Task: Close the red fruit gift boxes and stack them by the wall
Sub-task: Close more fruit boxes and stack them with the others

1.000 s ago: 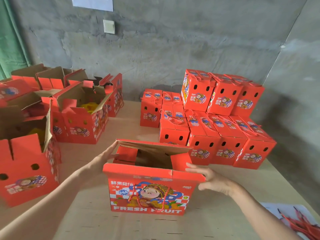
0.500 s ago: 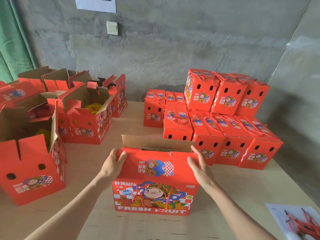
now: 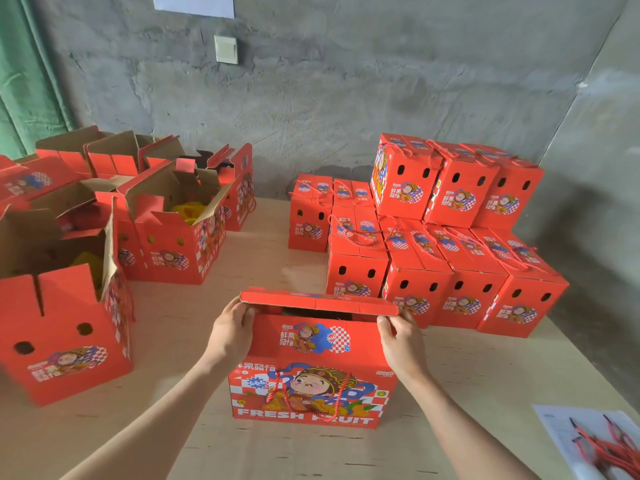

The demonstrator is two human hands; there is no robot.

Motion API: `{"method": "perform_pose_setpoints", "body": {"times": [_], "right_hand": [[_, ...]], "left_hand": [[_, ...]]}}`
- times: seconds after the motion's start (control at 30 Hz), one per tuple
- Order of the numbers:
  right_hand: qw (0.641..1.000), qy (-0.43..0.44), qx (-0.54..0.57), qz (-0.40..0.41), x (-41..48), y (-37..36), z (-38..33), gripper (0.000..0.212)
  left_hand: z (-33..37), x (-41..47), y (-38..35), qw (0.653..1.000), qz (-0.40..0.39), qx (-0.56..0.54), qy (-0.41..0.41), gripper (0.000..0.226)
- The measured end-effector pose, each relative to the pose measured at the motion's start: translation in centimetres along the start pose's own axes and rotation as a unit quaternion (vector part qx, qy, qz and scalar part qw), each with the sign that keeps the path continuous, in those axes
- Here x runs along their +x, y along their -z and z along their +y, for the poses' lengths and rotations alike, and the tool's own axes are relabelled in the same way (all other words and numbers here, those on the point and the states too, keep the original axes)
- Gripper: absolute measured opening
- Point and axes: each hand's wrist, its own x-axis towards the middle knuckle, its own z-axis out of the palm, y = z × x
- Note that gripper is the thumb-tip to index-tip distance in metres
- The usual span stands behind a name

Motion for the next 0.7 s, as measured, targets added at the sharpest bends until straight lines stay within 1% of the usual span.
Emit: {"method": "perform_pose_setpoints", "body": {"times": [0.13, 0.3, 0.4, 0.53, 0.57, 0.63, 0.7], "right_hand": [[0.999, -0.023, -0.026, -0.025, 0.3, -0.2, 0.2, 0.026], [0.996, -0.043, -0.055, -0.051, 0.5, -0.2, 0.3, 0.026], [0.996, -0.050, -0.055, -0.041, 0.4, -0.1, 0.1, 0.020], [0.998, -0.056, -0.033, -0.019, 0.0, -0.1, -0.1, 0.008], [0.997, -0.064, -0.030, -0.016, 0.0, -0.1, -0.2, 0.010], [0.996, -0.081, -0.029, -0.016, 0.0, -0.2, -0.3, 0.028], [0.995, -0.091, -0.021, -0.020, -0.1, -0.2, -0.5, 0.045]], "left_hand": [[-0.3, 0.5, -0.5, 0.999, 0.009, 0.031, 0.010, 0.028], [-0.8, 0.9, -0.7, 0.997, 0.008, 0.033, 0.070, 0.025], [-1.0, 0.9, -0.7, 0.993, 0.016, 0.017, 0.115, 0.026], [-0.7, 1.3, -0.9, 0.989, 0.030, 0.014, 0.144, 0.020], [-0.6, 1.4, -0.9, 0.987, 0.034, -0.004, 0.154, 0.019], [-0.4, 1.7, -0.8, 0.983, 0.034, -0.042, 0.178, 0.023], [-0.5, 2.0, -0.6, 0.979, 0.020, -0.053, 0.198, 0.029]]}}
